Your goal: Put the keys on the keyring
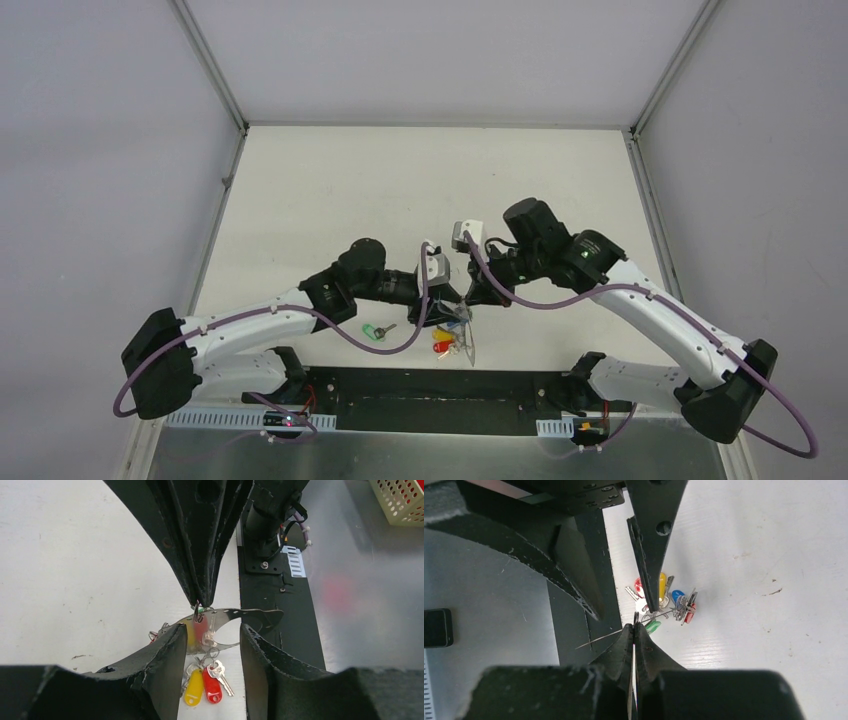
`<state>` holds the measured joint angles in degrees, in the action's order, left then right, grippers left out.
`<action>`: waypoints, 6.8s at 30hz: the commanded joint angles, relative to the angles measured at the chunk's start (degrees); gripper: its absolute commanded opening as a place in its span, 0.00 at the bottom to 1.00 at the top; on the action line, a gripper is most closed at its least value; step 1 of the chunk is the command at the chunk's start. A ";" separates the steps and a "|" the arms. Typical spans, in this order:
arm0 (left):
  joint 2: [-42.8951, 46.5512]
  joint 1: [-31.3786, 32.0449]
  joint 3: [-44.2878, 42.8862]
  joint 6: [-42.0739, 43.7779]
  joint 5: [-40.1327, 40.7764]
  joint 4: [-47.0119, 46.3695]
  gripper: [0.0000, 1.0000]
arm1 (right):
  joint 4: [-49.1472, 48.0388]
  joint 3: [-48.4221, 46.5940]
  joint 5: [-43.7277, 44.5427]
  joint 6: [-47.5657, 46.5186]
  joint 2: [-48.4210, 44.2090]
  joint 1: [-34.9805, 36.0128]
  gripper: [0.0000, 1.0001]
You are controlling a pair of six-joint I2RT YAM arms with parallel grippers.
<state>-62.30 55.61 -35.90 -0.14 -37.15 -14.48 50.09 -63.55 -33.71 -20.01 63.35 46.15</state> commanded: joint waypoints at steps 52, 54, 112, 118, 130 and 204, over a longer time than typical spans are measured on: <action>7.21 1.20 -4.30 2.89 10.04 11.40 0.00 | -39.39 24.34 2.42 9.72 -24.11 0.52 0.54; 5.95 1.18 -7.97 4.48 9.63 19.34 0.00 | -38.36 23.73 3.31 8.76 -24.68 0.52 0.59; 13.70 1.27 15.07 -7.52 6.95 -37.91 0.00 | -61.72 30.69 -10.41 15.33 -22.95 0.52 0.31; 13.62 1.27 15.07 -7.59 7.08 -37.72 0.00 | -62.64 30.46 -10.85 15.87 -22.95 0.52 0.30; 12.99 1.24 14.64 -7.67 6.39 -37.08 0.00 | -63.94 29.33 -11.96 16.79 -21.17 0.52 0.00; 11.08 1.26 8.24 -5.62 11.94 -23.14 0.00 | -33.84 19.47 8.22 9.06 -24.78 1.05 0.61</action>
<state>-54.08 56.31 -30.96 -0.99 -29.28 -18.68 28.64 -47.75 -27.59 -13.10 42.44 47.00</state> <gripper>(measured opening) 0.010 0.607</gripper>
